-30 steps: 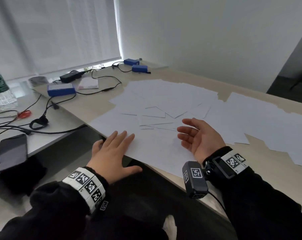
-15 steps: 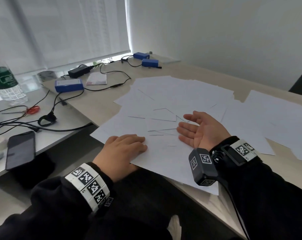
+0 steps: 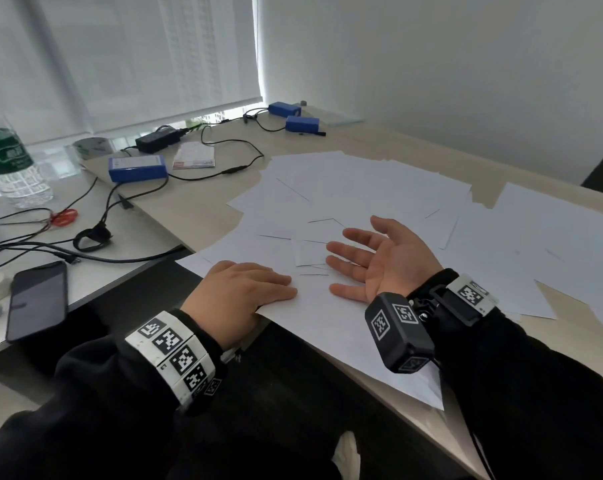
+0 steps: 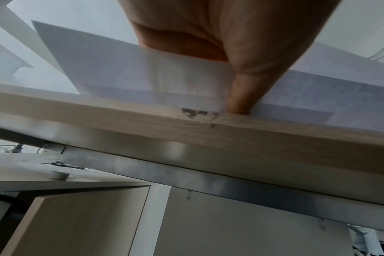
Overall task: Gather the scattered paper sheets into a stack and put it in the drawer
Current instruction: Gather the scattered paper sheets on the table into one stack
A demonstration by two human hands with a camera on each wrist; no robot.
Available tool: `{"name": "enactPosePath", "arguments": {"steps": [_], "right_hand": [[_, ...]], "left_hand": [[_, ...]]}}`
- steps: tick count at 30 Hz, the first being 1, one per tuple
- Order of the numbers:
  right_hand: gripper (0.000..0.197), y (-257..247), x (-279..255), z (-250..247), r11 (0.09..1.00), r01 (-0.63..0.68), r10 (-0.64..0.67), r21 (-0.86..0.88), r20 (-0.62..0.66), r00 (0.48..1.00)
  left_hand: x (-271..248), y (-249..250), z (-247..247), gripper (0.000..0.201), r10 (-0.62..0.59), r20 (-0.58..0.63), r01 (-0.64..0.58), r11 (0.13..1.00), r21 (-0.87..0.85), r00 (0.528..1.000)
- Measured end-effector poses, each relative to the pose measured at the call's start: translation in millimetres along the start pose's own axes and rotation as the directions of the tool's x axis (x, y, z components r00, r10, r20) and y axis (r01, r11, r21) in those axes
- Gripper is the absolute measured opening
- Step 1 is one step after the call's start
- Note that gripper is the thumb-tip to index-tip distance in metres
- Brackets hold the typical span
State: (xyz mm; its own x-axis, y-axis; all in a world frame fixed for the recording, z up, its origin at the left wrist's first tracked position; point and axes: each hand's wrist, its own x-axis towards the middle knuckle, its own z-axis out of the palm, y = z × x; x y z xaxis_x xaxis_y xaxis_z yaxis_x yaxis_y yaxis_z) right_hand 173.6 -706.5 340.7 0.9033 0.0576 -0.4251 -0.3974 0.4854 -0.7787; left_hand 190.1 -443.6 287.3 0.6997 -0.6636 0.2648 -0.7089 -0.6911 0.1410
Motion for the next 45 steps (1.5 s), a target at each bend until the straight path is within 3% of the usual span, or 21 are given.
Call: {"name": "enactPosePath", "arguments": {"steps": [4,12,23,30,34,36,39,42,45], "right_hand": [[0.049,0.5,11.2,3.0,0.989,0.034,-0.033,0.144,-0.012,0.999],[0.054,-5.6,27.7,8.3,0.972,0.068,-0.061,0.225,-0.038,0.997],[0.055,-29.8,38.3,6.3,0.961,0.174,-0.13,0.214,-0.205,0.97],[0.049,-41.0,34.7,-0.2,0.975,0.214,-0.193,0.054,-0.26,0.946],[0.038,-46.9,10.0,1.7,0.946,0.235,-0.276,-0.223,-0.175,0.945],[0.03,-48.5,-10.2,2.8,0.831,0.281,-0.375,-0.481,-0.11,0.92],[0.024,-47.0,-40.8,-1.7,0.469,0.286,-0.457,-0.836,0.047,0.888],[0.022,-45.0,-58.8,-20.8,0.125,0.162,-0.42,-0.979,0.096,0.902],[0.02,-48.1,-69.3,-46.5,-0.069,0.051,-0.406,-0.996,0.074,0.911]], "left_hand": [[-2.0,-3.6,4.6,0.063,0.042,-0.045,-0.04,0.998,0.039,0.998],[-3.7,-2.6,3.8,0.058,0.06,-0.092,-0.057,0.997,0.043,0.994],[1.0,-6.7,-12.4,0.065,0.069,-0.161,-0.065,0.997,0.035,0.984],[-9.6,-7.9,-34.7,0.061,0.046,-0.264,-0.046,0.999,0.005,0.963],[-7.3,1.0,-44.8,0.044,0.023,-0.259,-0.025,1.0,-0.005,0.966],[-5.6,3.5,-41.8,0.046,0.006,-0.177,-0.005,1.0,0.004,0.984],[-1.0,7.5,-36.7,0.051,-0.012,-0.069,0.014,1.0,0.022,0.998],[6.2,14.4,-44.0,0.041,-0.036,-0.099,0.037,0.999,0.003,0.994],[20.3,21.7,-62.1,0.043,-0.076,-0.182,0.066,0.996,-0.062,0.98]]}}
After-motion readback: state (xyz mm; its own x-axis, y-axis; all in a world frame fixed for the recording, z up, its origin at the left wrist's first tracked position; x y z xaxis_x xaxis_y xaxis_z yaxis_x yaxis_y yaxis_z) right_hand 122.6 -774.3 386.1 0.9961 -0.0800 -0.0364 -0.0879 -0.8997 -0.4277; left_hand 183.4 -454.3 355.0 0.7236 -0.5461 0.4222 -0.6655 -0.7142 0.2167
